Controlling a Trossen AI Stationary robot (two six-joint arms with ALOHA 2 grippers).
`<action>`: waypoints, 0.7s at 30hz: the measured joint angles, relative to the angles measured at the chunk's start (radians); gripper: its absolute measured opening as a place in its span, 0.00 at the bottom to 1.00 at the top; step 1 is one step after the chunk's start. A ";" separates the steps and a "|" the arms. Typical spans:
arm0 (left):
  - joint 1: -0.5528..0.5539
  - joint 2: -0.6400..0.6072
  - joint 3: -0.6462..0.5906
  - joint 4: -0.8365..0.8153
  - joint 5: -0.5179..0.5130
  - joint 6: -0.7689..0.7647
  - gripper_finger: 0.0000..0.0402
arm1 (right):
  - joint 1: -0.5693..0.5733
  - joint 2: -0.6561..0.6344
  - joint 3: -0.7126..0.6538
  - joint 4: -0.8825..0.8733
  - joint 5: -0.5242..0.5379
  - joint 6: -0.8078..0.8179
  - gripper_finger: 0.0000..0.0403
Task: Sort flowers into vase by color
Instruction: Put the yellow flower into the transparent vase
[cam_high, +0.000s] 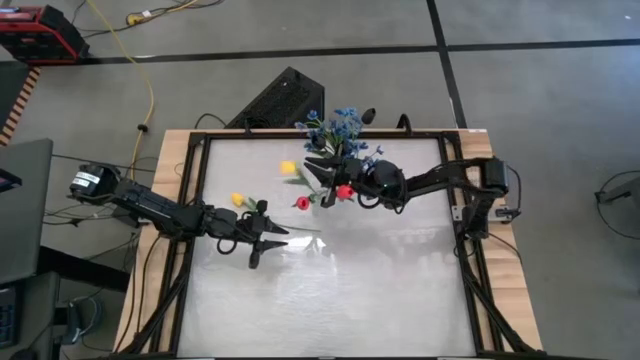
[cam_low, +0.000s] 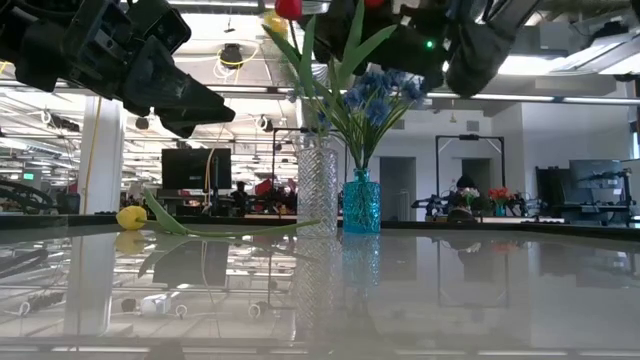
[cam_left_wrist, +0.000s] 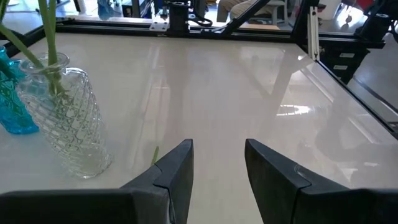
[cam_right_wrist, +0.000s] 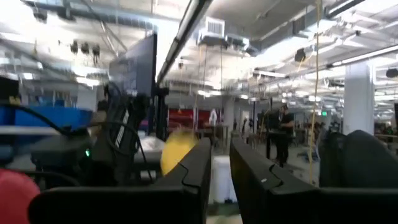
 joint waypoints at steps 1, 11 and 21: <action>0.000 0.000 0.000 0.000 0.000 0.000 0.33 | 0.002 -0.014 0.000 -0.029 0.000 -0.016 0.22; 0.000 0.000 0.000 0.000 0.000 -0.004 0.33 | 0.052 -0.163 0.000 -0.196 -0.001 -0.170 0.22; 0.000 0.000 0.000 0.001 0.000 -0.012 0.33 | 0.049 -0.439 0.000 -0.481 0.005 -0.204 0.22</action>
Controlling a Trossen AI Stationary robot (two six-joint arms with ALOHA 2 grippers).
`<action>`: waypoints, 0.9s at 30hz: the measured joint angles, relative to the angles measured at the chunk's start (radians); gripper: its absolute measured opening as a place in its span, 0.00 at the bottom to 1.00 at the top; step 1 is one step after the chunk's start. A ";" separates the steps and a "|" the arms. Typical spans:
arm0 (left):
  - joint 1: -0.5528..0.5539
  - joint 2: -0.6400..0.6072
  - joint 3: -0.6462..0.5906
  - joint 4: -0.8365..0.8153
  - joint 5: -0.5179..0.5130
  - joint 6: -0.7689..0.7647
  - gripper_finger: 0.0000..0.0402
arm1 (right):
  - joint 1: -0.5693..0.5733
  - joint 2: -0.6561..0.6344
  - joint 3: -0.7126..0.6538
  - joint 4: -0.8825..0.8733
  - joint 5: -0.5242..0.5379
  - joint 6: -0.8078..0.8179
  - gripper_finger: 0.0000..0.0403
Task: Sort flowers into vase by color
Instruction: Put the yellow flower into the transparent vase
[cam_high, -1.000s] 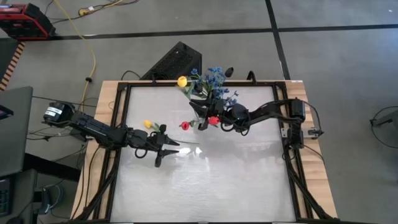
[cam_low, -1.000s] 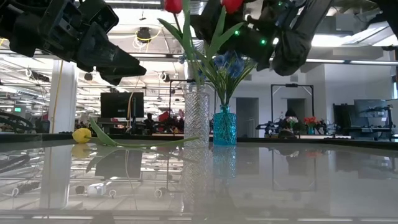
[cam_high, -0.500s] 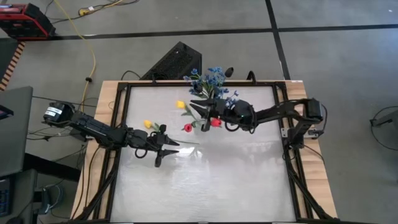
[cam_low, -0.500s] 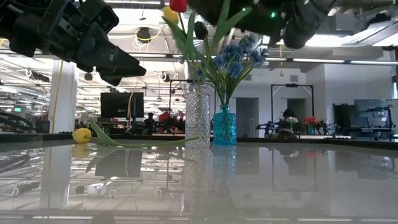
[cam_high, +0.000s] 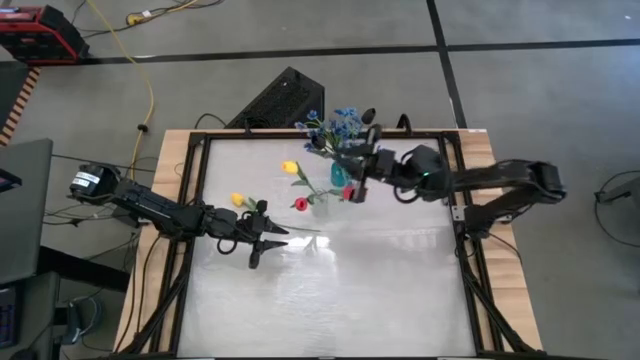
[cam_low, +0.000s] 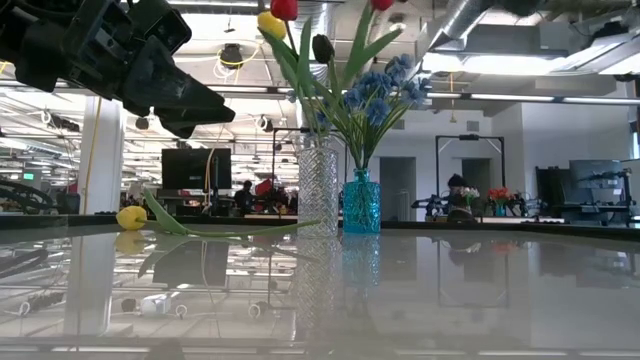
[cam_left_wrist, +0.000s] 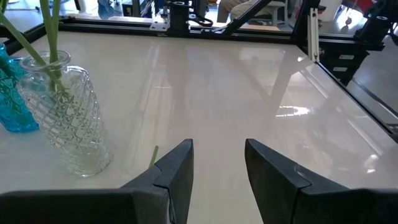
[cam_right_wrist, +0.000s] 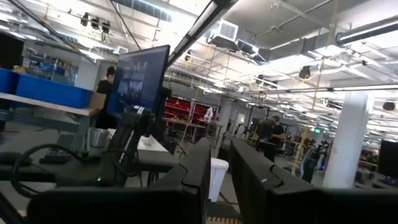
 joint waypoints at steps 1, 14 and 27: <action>0.000 0.000 0.000 0.000 0.000 -0.001 0.33 | 0.000 -0.031 0.000 -0.041 0.003 0.000 0.22; 0.000 0.000 0.000 -0.196 -0.091 -0.079 0.33 | 0.155 -0.319 0.000 -0.715 0.020 0.195 0.22; 0.203 0.000 0.000 -0.389 -0.026 0.067 0.33 | 0.539 -0.330 -0.118 -0.977 0.126 0.288 0.22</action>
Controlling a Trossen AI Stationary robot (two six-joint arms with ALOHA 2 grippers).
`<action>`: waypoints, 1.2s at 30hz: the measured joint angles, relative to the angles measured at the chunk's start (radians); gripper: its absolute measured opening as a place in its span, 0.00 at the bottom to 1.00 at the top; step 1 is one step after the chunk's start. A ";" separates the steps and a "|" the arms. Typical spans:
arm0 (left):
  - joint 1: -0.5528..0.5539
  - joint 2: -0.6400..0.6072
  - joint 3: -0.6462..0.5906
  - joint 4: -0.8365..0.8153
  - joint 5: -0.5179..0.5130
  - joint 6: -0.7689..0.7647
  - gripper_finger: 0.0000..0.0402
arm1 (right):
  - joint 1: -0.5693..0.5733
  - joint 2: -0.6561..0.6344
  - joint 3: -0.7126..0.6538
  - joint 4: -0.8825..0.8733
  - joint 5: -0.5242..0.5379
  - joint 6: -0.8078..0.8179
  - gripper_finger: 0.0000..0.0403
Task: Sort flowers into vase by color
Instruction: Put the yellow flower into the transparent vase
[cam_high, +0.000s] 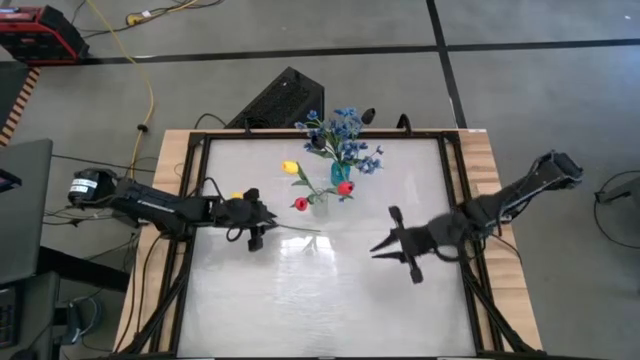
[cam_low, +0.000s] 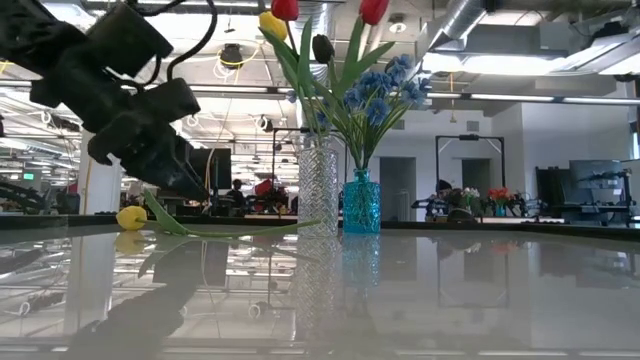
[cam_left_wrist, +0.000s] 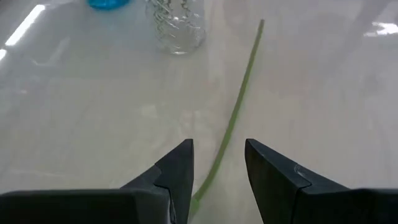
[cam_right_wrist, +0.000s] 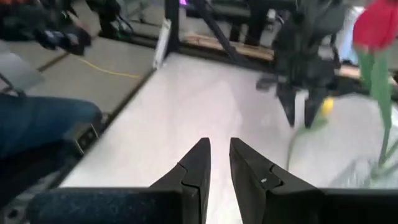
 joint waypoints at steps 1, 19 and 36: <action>0.016 0.000 0.000 -0.004 0.025 0.020 0.33 | 0.027 0.000 -0.024 0.011 0.046 0.015 0.22; 0.081 0.237 0.181 -0.273 0.049 0.232 0.33 | 0.093 0.001 -0.197 0.231 0.242 0.019 0.22; 0.092 0.370 0.374 -0.659 0.176 0.147 0.02 | 0.116 0.002 -0.197 0.220 0.230 0.035 0.22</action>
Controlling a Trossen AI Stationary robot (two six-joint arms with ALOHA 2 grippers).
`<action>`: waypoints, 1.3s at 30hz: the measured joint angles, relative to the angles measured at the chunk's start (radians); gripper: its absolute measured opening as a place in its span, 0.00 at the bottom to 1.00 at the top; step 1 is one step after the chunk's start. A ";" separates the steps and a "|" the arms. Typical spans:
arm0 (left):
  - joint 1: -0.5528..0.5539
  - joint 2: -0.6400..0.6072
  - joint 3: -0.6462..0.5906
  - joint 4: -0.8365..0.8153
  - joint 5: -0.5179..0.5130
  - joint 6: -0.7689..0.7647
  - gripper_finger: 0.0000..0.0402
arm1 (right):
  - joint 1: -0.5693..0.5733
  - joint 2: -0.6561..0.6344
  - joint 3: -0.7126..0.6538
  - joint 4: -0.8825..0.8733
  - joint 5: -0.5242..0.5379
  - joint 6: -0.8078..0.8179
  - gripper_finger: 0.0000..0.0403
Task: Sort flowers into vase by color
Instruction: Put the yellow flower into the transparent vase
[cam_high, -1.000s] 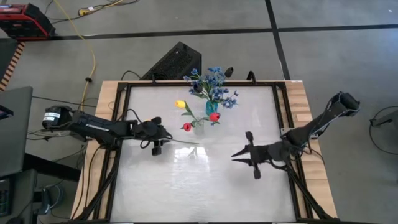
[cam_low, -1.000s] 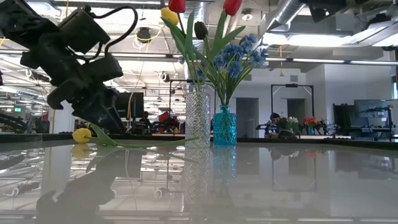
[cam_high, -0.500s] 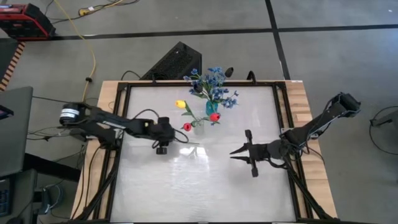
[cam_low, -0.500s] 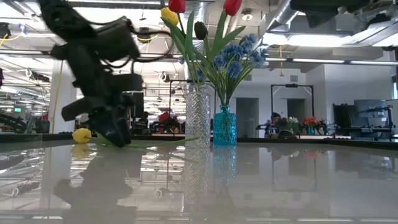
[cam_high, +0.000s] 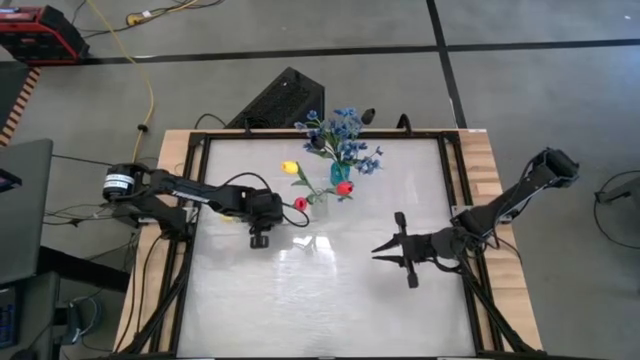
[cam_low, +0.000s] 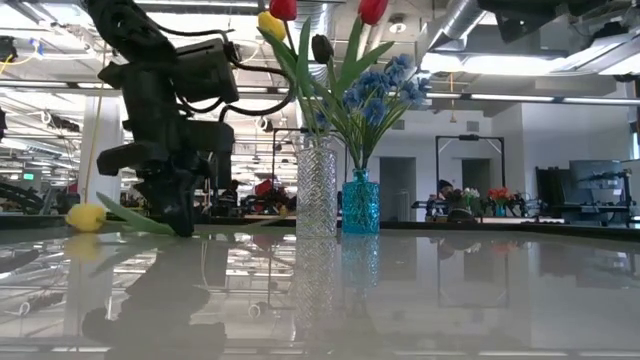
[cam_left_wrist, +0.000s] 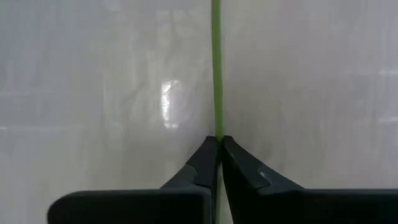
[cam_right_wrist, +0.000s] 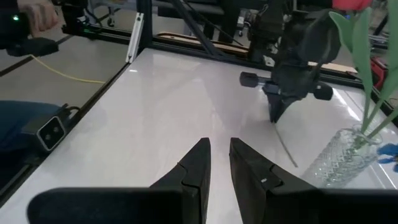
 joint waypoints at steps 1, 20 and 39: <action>-0.003 0.000 -0.003 0.010 0.008 -0.018 0.01 | 0.006 0.000 0.000 -0.001 0.000 0.000 0.22; -0.346 0.026 0.148 0.474 -0.049 -0.293 0.00 | 0.011 0.377 0.033 0.170 -0.026 -0.062 0.22; -0.323 0.444 0.486 0.313 -0.013 -0.398 0.00 | -0.051 0.581 0.209 -0.050 -0.040 -0.012 0.26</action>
